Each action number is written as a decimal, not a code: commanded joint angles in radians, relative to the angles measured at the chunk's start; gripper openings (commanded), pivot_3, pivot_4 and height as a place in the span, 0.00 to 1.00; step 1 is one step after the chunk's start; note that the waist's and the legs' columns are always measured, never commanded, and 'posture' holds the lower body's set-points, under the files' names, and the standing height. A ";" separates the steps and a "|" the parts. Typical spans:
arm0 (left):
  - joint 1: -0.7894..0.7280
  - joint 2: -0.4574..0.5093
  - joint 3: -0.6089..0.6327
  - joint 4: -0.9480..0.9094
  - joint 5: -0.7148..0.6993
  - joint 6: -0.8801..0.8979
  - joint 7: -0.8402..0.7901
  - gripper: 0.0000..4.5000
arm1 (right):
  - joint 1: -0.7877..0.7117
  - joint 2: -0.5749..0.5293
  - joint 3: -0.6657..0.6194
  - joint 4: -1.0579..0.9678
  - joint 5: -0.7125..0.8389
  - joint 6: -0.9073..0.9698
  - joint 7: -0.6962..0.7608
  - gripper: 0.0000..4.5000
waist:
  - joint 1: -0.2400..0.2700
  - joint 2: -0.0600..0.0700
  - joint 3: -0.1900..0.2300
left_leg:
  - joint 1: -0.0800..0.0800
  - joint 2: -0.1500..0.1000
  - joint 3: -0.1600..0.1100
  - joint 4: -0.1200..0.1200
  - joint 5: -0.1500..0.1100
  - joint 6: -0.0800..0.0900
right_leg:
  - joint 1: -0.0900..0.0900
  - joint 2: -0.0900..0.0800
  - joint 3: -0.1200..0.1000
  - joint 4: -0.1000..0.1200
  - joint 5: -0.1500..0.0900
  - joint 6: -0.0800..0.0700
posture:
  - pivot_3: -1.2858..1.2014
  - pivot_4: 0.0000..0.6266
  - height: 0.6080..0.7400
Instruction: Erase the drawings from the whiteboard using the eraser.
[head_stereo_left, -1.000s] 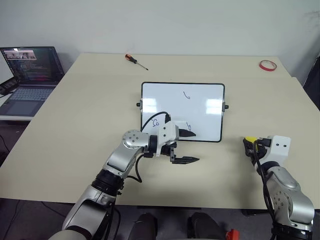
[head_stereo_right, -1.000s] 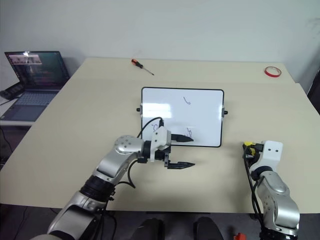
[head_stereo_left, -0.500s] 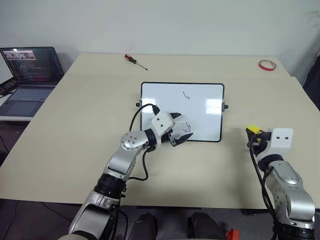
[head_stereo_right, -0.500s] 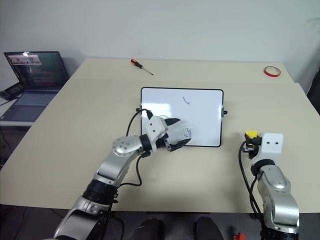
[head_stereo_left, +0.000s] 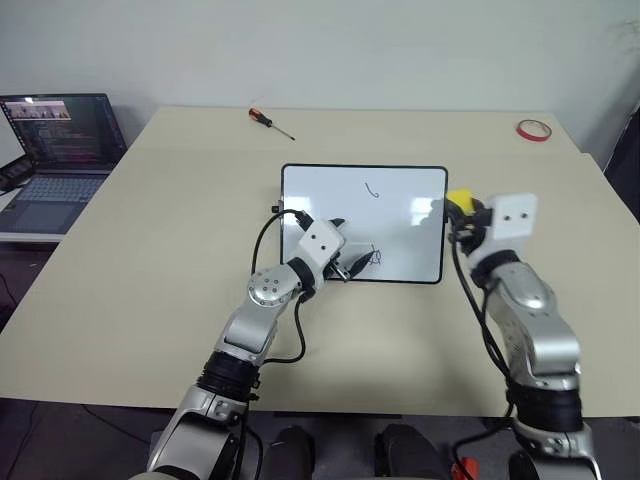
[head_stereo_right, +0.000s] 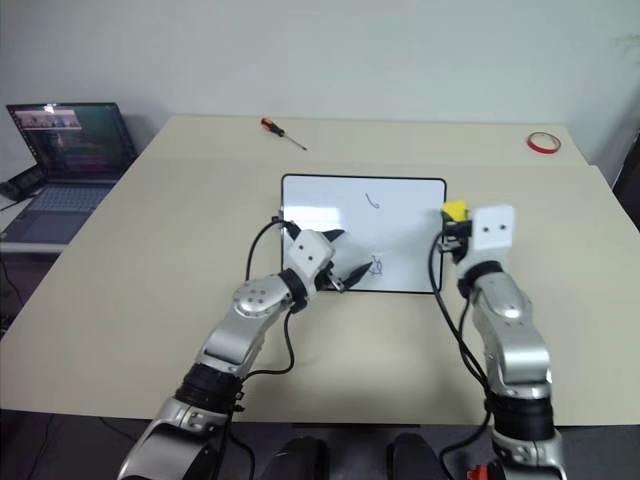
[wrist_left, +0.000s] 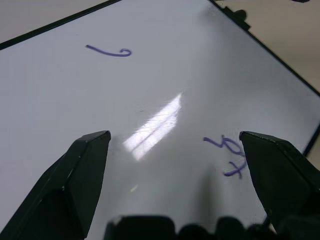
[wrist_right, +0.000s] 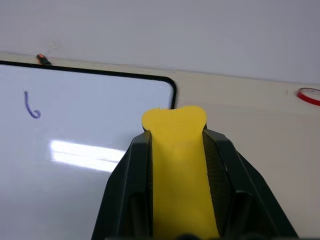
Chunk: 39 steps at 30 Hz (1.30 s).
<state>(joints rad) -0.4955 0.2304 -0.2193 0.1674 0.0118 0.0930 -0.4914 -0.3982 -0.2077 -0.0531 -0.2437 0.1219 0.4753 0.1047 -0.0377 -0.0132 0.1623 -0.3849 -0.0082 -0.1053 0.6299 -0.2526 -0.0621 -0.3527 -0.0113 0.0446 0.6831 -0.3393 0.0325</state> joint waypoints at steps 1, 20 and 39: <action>-0.028 -0.008 0.027 0.005 0.012 -0.034 0.033 1.00 | -0.074 0.022 0.037 0.070 -0.016 -0.085 0.023 0.24 | 0.002 0.000 0.000 | 0.000 0.000 0.000 0.000 0.000 0.000 | 0.000 0.000 0.000 0.000 0.000 0.000 | 0.52 0.24 1.00; 0.011 -0.009 0.045 -0.007 0.024 -0.050 0.072 1.00 | -0.311 0.106 0.132 0.501 -0.059 -0.350 0.141 0.24 | 0.001 0.000 0.000 | -0.001 0.000 0.000 0.000 0.000 0.000 | -0.001 -0.005 -0.001 0.001 0.000 0.000 | 0.52 0.24 1.00; 0.004 -0.026 0.045 -0.023 0.027 -0.038 0.077 1.00 | -0.216 0.007 0.173 0.405 -0.169 -0.102 0.171 0.24 | 0.008 0.000 -0.001 | -0.001 -0.001 -0.002 0.002 0.000 0.000 | 0.000 -0.006 -0.002 0.001 0.000 0.000 | 0.52 0.24 1.00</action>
<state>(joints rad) -0.4836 0.2093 -0.1835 0.1956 0.0412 0.0608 -0.4235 -0.6459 -0.1756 0.1383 0.1730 -0.0212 0.2859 0.2837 -0.0294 -0.0134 0.1610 -0.3856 -0.0090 -0.1072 0.6322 -0.2524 -0.0624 -0.3524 -0.0175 0.0429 0.6846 -0.3391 0.0326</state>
